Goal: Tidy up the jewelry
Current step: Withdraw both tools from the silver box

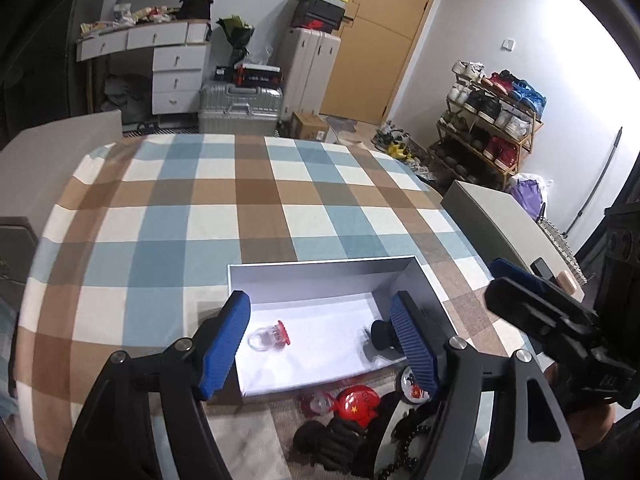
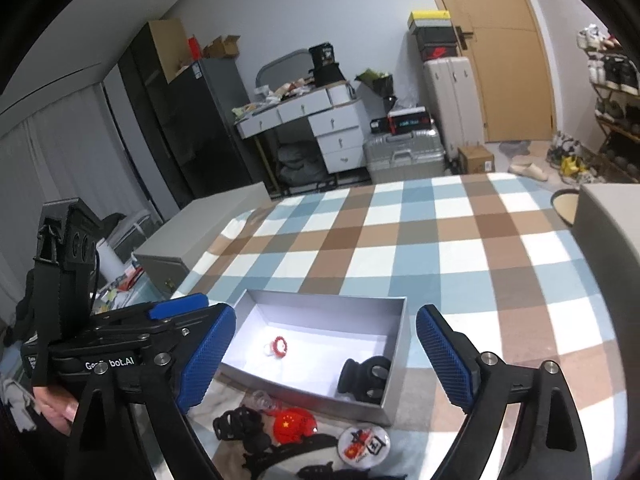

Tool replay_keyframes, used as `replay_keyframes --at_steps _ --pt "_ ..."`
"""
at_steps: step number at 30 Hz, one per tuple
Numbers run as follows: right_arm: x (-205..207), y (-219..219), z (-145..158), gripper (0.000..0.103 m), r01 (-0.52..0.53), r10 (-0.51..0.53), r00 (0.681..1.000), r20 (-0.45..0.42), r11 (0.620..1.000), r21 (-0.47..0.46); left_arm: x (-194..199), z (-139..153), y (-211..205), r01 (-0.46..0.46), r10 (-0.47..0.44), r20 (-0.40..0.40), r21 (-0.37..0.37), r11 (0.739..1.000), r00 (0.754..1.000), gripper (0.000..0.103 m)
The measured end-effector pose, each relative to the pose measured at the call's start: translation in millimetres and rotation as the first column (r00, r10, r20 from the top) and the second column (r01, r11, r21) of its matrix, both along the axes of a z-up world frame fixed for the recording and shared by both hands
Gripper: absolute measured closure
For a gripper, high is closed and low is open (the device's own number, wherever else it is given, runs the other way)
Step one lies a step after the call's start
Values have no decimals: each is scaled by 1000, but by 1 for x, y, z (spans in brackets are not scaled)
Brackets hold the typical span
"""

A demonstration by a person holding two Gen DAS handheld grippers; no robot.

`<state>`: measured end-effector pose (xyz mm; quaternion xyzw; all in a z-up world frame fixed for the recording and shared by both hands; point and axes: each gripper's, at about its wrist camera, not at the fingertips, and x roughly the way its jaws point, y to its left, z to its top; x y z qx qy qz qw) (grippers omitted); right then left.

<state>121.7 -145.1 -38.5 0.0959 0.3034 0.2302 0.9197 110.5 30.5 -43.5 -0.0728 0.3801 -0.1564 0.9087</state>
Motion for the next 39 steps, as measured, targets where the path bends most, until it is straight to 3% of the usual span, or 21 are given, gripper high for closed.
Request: replay_keyframes --at_steps 3,18,21,31,39 --pt "-12 -3 6 3 11 -11 999 31 1000 1 -8 3 -1 -27 26 31 26 999 999 23" --pt "-67 -7 20 0 -7 7 994 106 1000 -3 -54 16 -2 -62 54 145 48 997 988 21" --pt "-76 -8 21 0 -13 13 993 119 1000 -3 -61 17 -2 -76 66 158 59 995 985 16" --pt "-102 -15 11 0 13 -10 994 109 1000 -22 -85 9 -1 -95 82 155 76 993 984 11" --pt "-111 -20 -17 0 57 -54 998 35 994 -88 -95 -15 -2 -68 64 71 56 996 995 11"
